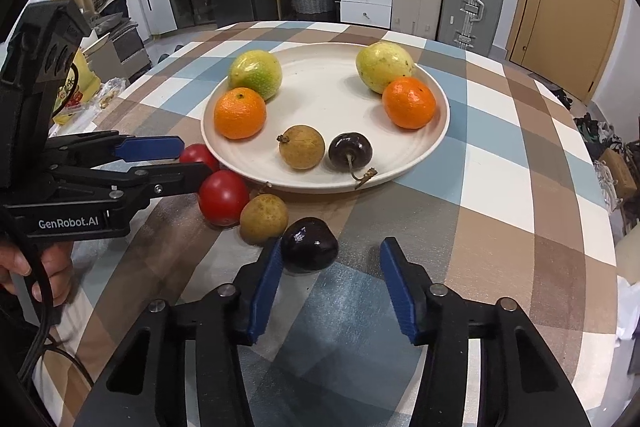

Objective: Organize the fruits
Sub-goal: 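Grasp a red tomato with the left tool while the right tool grasps a dark plum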

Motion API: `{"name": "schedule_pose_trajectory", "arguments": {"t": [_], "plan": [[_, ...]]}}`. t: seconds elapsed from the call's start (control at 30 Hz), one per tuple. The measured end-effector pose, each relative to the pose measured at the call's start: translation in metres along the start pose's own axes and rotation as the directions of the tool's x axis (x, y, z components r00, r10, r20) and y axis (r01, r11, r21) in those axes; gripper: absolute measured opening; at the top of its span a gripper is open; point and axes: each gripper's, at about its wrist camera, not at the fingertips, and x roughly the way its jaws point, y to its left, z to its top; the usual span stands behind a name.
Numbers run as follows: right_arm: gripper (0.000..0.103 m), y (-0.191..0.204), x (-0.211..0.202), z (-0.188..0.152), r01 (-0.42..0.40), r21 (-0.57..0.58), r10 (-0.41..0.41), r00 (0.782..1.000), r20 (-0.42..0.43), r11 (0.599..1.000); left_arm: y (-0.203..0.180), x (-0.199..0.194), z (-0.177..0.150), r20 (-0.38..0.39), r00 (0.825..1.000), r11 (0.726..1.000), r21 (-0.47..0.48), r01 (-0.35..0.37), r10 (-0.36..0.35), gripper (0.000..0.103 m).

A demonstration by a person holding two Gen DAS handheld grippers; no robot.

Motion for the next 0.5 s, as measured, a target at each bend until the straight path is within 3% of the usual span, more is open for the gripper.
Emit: {"name": "schedule_pose_trajectory", "arguments": {"t": [0.1,0.37,0.5], "plan": [[0.042,0.003,-0.001,0.001,0.001,-0.012,-0.001,1.0,0.001,1.0,-0.003,0.0,-0.001,-0.007,1.0,1.0,0.009,0.028,-0.028,0.03],[0.029,0.001,-0.002,-0.001,-0.046,0.011,0.045,0.999,0.011,0.999,0.0,-0.004,-0.003,-0.003,0.999,0.999,-0.009,0.032,-0.032,0.03],[0.028,0.0,-0.004,-0.003,-0.058,0.019,0.058,0.998,0.02,0.998,0.004,-0.01,-0.003,0.013,1.0,0.999,-0.021,0.027,-0.027,0.03]]}}
